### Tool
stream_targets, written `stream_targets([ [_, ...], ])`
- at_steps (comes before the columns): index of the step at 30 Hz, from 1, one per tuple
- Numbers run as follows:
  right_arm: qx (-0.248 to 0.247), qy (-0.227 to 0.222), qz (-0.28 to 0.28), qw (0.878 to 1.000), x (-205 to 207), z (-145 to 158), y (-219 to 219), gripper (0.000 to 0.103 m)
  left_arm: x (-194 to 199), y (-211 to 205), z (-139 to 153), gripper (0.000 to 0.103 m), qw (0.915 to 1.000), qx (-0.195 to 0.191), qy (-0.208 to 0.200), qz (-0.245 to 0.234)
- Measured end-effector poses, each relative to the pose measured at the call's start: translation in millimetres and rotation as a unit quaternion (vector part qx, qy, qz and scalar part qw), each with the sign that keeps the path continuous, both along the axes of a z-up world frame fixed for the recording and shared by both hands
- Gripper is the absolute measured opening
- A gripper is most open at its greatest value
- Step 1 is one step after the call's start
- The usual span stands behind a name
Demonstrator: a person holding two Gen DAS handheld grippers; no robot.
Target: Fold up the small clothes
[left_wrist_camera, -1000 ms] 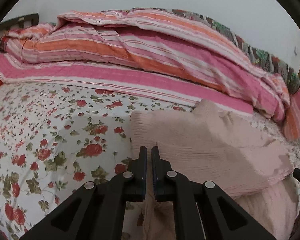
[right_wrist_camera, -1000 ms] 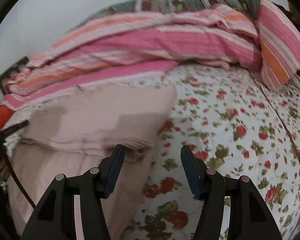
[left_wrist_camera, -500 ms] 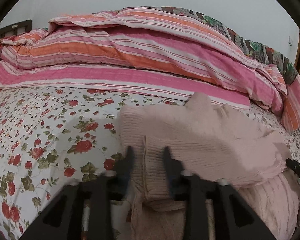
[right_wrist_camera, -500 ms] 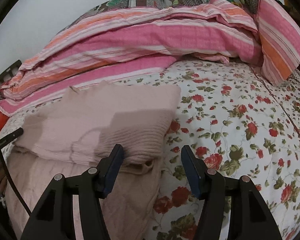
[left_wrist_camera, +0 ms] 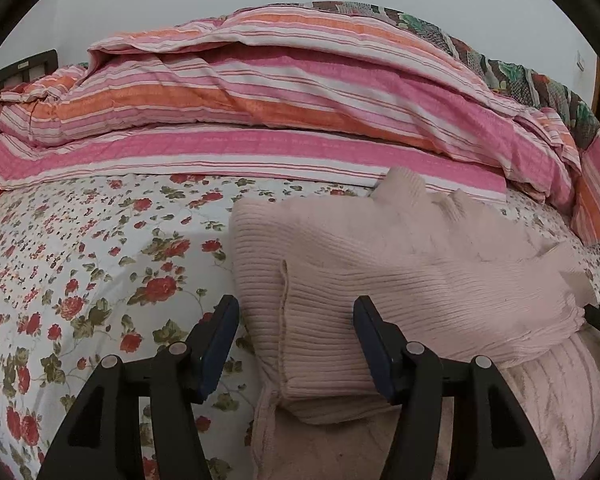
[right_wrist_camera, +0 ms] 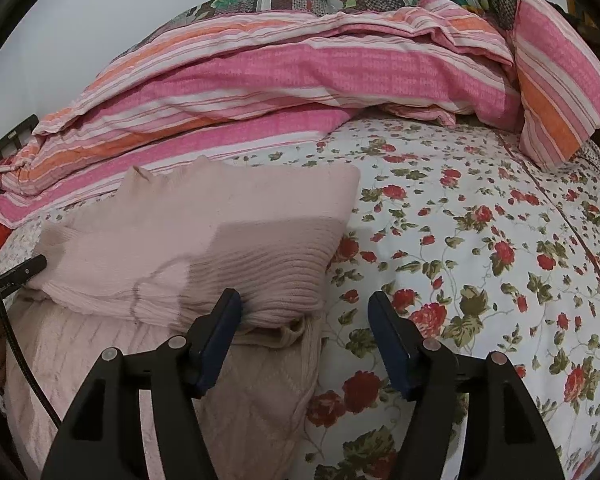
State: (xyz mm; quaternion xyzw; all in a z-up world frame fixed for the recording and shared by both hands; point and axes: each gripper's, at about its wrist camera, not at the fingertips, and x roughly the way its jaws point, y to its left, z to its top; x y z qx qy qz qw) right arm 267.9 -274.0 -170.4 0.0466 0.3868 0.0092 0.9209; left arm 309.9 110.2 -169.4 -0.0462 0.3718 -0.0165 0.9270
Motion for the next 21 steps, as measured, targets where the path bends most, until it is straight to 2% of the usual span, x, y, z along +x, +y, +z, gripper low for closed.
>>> stream_targets([
  [8, 0.021, 0.003, 0.002, 1.000, 0.9, -3.1, -1.6, 0.065, -3.1, -1.0, 2.9, 0.057, 1.0000, 0.000, -0.009, -0.004],
  [14, 0.012, -0.003, 0.014, 1.000, -2.1, -0.7, 3.9, 0.056, -4.6, -0.1, 3.6, 0.057, 0.9998, -0.019, -0.005, -0.009],
  [16, 0.022, 0.002, 0.021, 1.000, -1.8, -0.2, 3.1, 0.048, -6.9, 1.3, 6.0, 0.057, 0.9995, -0.028, -0.013, -0.010],
  [21, 0.019, 0.013, 0.030, 0.999, -1.0, 10.0, 4.8, 0.042, -13.6, 4.0, 13.0, 0.057, 0.9984, -0.041, -0.036, -0.013],
])
